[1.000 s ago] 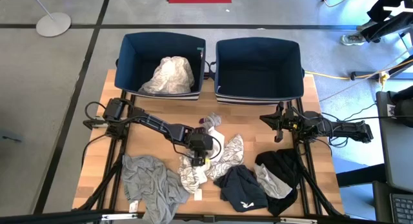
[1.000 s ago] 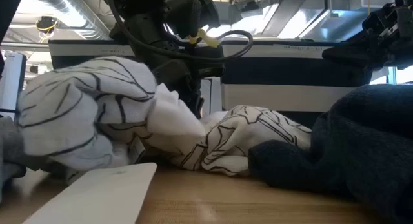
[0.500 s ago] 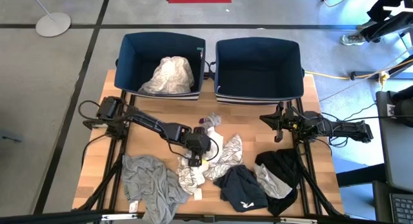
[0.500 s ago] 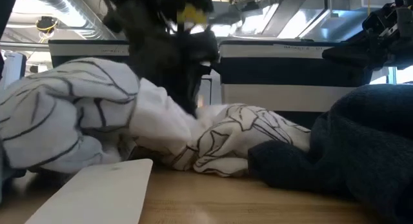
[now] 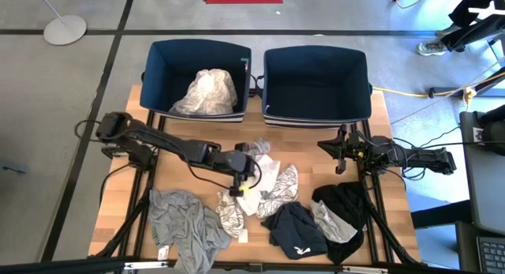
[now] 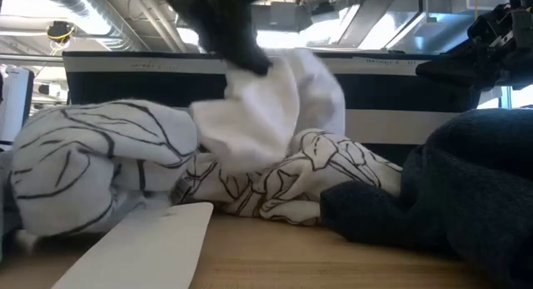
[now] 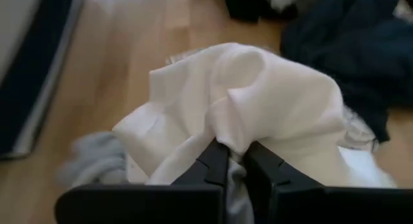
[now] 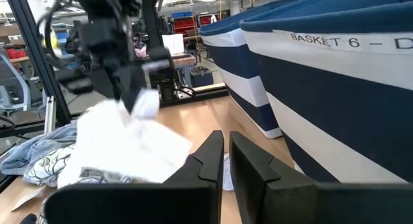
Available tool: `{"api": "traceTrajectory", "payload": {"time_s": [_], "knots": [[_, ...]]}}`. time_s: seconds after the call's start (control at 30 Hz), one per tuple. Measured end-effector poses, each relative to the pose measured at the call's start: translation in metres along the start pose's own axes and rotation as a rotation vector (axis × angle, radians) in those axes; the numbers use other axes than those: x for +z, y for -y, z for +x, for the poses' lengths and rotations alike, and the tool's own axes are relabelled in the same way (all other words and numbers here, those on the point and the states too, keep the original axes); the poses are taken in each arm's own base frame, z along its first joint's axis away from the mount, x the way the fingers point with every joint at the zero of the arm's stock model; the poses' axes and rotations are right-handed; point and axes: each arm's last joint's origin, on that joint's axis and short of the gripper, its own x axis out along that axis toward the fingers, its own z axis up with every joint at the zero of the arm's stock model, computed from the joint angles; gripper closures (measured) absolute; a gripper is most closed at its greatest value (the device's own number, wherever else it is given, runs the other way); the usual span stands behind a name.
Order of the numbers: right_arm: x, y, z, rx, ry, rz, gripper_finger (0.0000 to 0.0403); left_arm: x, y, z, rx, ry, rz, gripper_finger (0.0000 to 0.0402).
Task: Sort clothes
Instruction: Put the white shirt into the right laundry organizer
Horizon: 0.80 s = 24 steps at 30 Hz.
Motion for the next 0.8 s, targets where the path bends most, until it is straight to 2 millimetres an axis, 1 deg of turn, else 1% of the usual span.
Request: {"api": "traceTrajectory", "payload": {"time_s": [0.17, 0.37, 0.57, 0.8], "knots": [[0.0, 0.0, 0.0, 0.0, 0.0, 0.0, 0.0373, 0.011, -0.006, -0.025, 0.042, 0.077, 0.015, 0.0384], [0.0, 0.0, 0.0, 0.0, 0.0, 0.0, 0.0373, 0.023, -0.016, -0.061, 0.171, 0.178, -0.001, 0.0378], [0.0, 0.0, 0.0, -0.001, -0.001, 0.0, 0.0373, 0.032, -0.025, -0.103, 0.244, 0.289, -0.01, 0.0377], [0.0, 0.0, 0.0, -0.001, 0.0, 0.0, 0.0373, 0.035, -0.039, -0.156, 0.406, 0.413, -0.041, 0.0376]]}}
